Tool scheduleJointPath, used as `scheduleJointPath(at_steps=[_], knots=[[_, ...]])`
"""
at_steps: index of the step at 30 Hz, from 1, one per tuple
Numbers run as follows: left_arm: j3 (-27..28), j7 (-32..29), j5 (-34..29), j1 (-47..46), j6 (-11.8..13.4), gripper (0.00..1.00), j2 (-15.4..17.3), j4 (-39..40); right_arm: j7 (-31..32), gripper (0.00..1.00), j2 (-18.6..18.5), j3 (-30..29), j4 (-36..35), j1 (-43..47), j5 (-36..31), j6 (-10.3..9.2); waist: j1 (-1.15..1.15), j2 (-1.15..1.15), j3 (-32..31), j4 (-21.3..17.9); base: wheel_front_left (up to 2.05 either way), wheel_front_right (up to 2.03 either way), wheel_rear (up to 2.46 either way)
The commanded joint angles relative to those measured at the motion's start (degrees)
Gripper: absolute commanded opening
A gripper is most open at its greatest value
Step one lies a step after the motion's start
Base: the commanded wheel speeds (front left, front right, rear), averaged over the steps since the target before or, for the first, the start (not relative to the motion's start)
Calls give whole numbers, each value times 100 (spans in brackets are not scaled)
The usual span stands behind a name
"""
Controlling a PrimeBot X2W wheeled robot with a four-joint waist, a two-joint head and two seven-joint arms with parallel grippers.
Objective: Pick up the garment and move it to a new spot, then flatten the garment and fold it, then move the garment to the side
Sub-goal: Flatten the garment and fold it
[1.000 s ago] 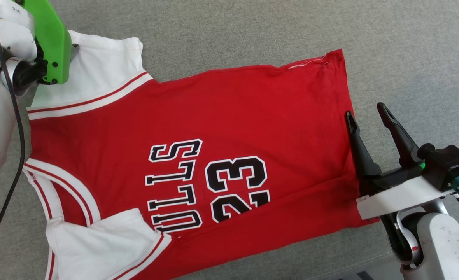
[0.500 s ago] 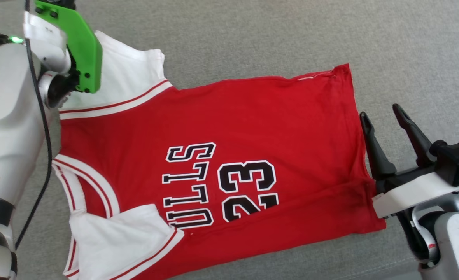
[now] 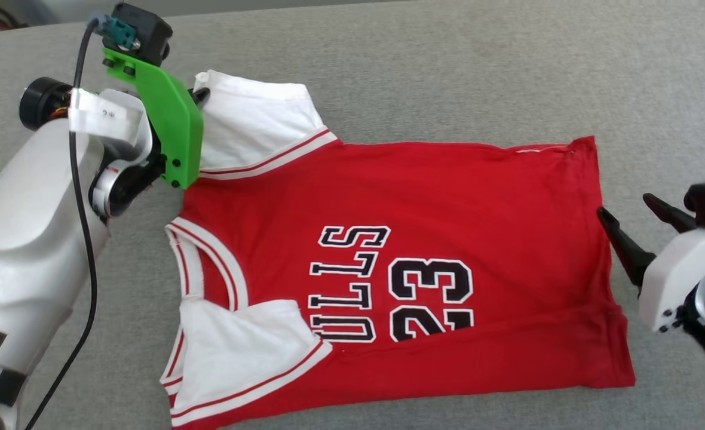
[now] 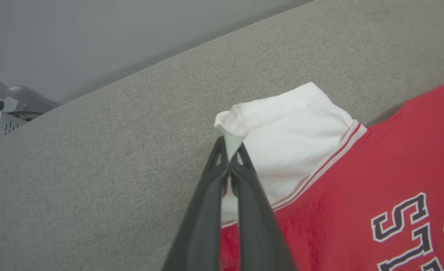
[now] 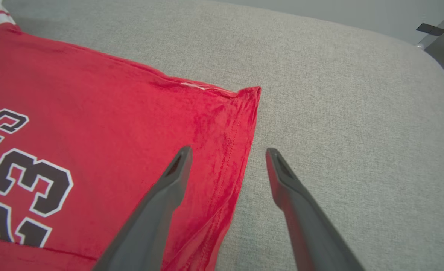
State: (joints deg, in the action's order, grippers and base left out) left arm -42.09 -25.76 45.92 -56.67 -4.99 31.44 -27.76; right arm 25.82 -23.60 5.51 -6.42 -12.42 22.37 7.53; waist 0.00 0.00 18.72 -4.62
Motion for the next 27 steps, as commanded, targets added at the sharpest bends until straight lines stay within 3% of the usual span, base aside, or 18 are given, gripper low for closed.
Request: scheduleJointPath(at_steps=[1, 6, 13, 27], knots=[[45, 25, 54, 171, 111, 0, 118, 261, 277, 100, -152, 23, 18, -239, 144, -4, 0, 0, -25, 207, 0, 0, 0], [90, -28, 48, 536, 449, 0, 386, 1358, 1133, 100, -505, 31, 206, -794, 567, -4, 0, 0, 178, 376, 0, 0, 0], [83, -124, -12, 857, 816, 0, 596, 2525, 1684, 100, -823, 246, 823, -1550, 680, -4, 0, 0, 473, 604, 0, 0, 0], [-46, -125, -145, 929, 942, 0, 591, 3182, 1630, 100, -904, 837, 2113, -2379, 715, -4, 0, 0, 777, 927, 0, 0, 0]])
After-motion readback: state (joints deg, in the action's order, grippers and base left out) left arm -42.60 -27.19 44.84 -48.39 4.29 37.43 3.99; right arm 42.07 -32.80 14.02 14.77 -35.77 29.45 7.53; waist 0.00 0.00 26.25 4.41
